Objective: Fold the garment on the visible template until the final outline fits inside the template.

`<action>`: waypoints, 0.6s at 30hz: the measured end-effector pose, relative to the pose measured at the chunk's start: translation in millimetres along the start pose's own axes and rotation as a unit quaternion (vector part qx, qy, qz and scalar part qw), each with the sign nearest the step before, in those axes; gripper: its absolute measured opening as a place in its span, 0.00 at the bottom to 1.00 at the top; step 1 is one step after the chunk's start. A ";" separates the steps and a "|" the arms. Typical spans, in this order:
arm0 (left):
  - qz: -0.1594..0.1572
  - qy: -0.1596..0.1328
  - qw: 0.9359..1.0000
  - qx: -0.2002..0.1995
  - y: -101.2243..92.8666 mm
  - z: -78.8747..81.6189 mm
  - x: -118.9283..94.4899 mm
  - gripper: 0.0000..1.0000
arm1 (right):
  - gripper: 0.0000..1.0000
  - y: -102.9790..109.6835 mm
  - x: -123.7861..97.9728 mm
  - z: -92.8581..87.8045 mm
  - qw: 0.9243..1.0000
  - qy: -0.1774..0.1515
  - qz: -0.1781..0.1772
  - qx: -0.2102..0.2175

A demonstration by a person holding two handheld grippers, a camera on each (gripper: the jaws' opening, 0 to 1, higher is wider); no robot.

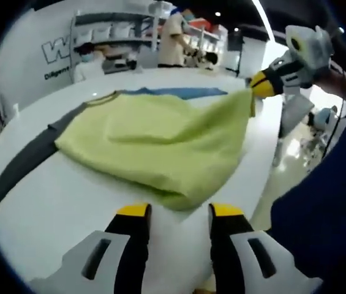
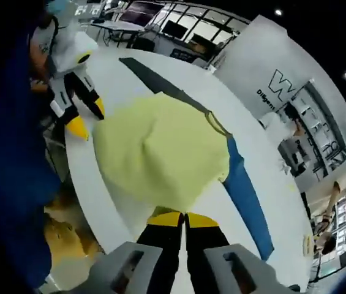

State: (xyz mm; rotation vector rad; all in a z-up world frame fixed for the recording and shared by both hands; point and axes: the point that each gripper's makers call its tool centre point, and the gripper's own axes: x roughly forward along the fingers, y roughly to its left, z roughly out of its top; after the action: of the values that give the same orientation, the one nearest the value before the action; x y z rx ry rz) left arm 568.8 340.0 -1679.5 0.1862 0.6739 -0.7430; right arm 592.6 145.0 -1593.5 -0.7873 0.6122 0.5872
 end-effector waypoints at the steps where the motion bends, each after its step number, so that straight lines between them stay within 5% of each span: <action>1: 0.000 0.000 1.000 0.002 -0.3 0.8 0.8 0.38 | 0.00 -0.5 -0.5 0.1 1.000 -0.001 0.000 0.002; 5: 0.009 -0.005 0.999 0.039 1.9 7.7 9.4 0.33 | 0.00 -7.2 -2.4 -4.2 0.999 -0.016 0.004 0.045; 10: 0.004 -0.005 0.998 0.062 3.5 12.9 11.8 0.06 | 0.00 -10.0 -1.6 -8.2 0.997 -0.021 0.003 0.074; 18: -0.014 0.009 0.998 0.066 9.6 11.7 -16.1 0.05 | 0.00 -5.4 -0.4 -6.4 0.996 -0.022 0.009 0.081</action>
State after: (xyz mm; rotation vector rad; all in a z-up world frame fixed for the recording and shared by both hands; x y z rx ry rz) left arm 572.5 351.6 -1661.1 0.3057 0.6459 -0.8137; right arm 594.2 136.7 -1594.3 -0.6148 0.6190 0.5626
